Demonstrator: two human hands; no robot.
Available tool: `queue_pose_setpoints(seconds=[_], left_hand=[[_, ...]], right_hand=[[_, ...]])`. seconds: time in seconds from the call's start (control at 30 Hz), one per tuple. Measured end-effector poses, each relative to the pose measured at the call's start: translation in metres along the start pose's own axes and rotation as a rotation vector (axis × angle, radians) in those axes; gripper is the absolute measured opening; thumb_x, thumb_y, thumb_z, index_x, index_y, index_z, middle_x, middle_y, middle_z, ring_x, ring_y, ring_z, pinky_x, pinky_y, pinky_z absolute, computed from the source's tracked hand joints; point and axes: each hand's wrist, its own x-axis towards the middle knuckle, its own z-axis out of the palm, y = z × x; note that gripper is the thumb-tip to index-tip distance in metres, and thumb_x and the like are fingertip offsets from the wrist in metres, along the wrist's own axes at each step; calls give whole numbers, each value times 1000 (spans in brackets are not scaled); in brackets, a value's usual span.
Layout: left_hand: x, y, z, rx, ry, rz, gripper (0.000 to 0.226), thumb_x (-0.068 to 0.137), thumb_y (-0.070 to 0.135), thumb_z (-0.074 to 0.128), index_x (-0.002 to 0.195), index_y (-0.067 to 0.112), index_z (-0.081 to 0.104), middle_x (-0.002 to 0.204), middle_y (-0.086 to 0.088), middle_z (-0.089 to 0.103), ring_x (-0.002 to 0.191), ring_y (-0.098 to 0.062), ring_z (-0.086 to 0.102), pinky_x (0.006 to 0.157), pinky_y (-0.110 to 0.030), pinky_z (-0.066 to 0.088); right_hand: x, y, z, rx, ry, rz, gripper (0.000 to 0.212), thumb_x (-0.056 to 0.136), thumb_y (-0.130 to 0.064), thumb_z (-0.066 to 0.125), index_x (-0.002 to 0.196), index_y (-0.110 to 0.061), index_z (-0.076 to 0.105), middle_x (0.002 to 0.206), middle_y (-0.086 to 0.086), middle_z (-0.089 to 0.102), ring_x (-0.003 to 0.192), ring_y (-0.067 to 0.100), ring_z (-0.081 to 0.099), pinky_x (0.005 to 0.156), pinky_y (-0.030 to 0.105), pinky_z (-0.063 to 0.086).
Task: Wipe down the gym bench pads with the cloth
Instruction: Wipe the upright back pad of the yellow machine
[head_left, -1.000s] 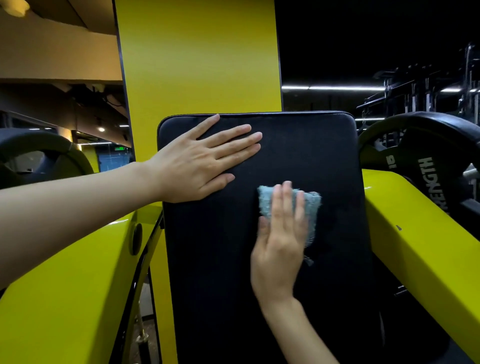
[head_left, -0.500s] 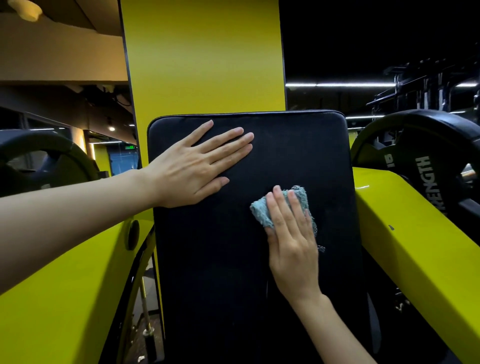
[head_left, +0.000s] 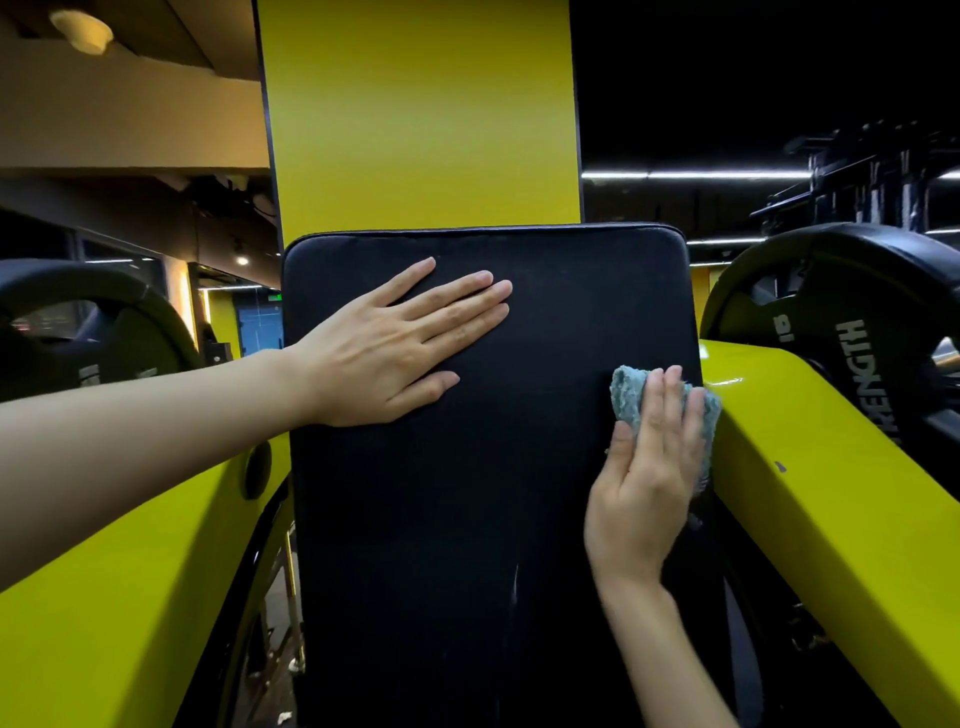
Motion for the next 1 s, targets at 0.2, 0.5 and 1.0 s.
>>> queue_pose_setpoints(seconds=[0.2,0.5,1.0], left_hand=[[10,10,3,10,-5,0,65,102,42,23,158,12,11,166,-4,6,153,-18,3,122,-46,4],[25,27,4,-2,-1,25,64,102,41,24,158,12,12,166,-4,7,153,-19,4,123,-46,6],[32,39,8,16,-3,16,64,102,41,24,158,12,12,166,-3,6,153,-20,4,123,-49,8]], right_hand=[[-47,-25,2,-42,-95,-158,49,103,-23,37,149,-7,38,158,7,33,150,25,21,123,38,17],[-65,-8,-9,-38,-243,-391,47,103,-22,40,149,-16,39,156,-1,38,149,18,26,122,38,20],[9,22,-15,-9,-184,-273,50,102,-17,42,151,-10,35,159,6,33,151,22,17,120,49,26]])
